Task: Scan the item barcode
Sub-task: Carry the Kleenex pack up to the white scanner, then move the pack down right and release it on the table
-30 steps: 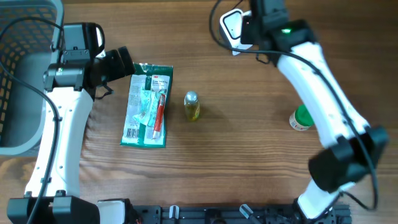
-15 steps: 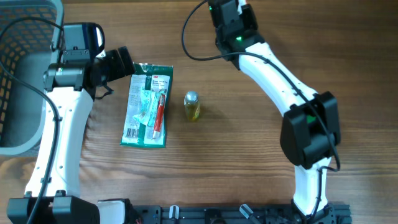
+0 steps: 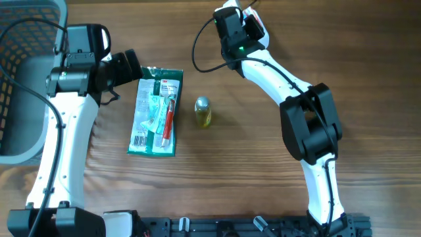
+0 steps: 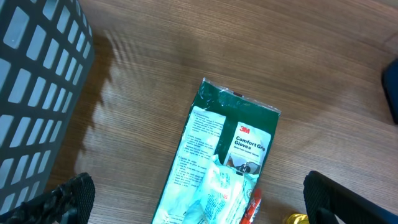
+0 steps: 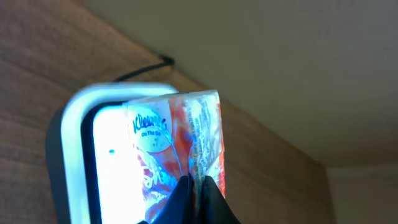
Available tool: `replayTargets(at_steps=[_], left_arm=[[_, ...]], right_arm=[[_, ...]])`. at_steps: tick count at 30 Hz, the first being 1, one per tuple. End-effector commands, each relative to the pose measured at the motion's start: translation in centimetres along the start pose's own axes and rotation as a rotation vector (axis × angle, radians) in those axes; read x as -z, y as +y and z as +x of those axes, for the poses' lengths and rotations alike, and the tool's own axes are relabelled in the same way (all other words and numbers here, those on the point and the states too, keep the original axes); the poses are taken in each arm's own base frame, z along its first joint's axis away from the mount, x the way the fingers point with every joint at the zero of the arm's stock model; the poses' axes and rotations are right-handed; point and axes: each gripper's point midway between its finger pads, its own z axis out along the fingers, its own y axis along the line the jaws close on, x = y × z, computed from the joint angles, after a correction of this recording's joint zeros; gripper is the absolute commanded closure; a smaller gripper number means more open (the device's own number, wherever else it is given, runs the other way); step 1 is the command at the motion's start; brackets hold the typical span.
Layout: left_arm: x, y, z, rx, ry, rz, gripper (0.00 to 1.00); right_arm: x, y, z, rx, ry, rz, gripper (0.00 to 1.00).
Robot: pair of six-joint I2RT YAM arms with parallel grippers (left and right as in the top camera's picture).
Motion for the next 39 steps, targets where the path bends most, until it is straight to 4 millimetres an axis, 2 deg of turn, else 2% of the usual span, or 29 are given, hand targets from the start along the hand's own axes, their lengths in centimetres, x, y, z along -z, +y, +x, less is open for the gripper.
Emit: replayTargets(at_steps=[1, 5, 8, 10, 13, 16, 18, 21, 27, 30, 33, 39], left_arm=[[0.6, -0.1, -0.7, 0.013, -0.023, 0.009, 0.0], [0.6, -0.1, -0.7, 0.013, -0.023, 0.009, 0.0], [0.6, -0.1, -0.7, 0.013, -0.023, 0.009, 0.0], [0.6, -0.1, -0.7, 0.013, -0.023, 0.009, 0.0], [0.6, -0.1, -0.7, 0.013, -0.023, 0.009, 0.0], [0.6, -0.1, -0.7, 0.013, -0.023, 0.009, 0.0], [0.6, -0.1, -0.7, 0.013, -0.023, 0.009, 0.0], [0.6, -0.1, -0.7, 0.013, -0.023, 0.009, 0.0], [0.6, -0.1, -0.7, 0.013, -0.023, 0.009, 0.0], [0.6, -0.1, -0.7, 0.013, -0.023, 0.009, 0.0], [0.6, -0.1, -0.7, 0.013, -0.023, 0.009, 0.0], [0.6, -0.1, -0.7, 0.013, -0.023, 0.009, 0.0]], right_arm=[[0.5, -2.5, -0.5, -0.018, 0.01, 0.096, 0.96], [2.8, -5.2, -1.5, -0.086, 0.001, 0.11, 0.96], [5.8, -7.6, -2.3, -0.239, -0.012, 0.046, 0.96], [8.0, -8.1, -2.5, -0.321, -0.014, -0.058, 0.96], [11.7, -7.8, -1.9, -0.411, 0.024, -0.259, 0.96], [15.6, -6.6, 0.2, -0.486, 0.137, -0.452, 0.96], [18.2, -5.2, 2.8, -0.523, 0.277, -0.572, 0.96], [20.5, -3.7, 6.6, -0.519, 0.474, -0.644, 0.95], [21.6, -1.5, 13.9, -0.409, 0.73, -0.623, 0.96], [21.5, -0.3, 16.6, -0.369, 0.801, -0.613, 0.96], [21.0, 0.9, 18.3, -0.352, 0.826, -0.609, 0.95], [19.7, 2.6, 19.2, -0.368, 0.799, -0.605, 0.96]])
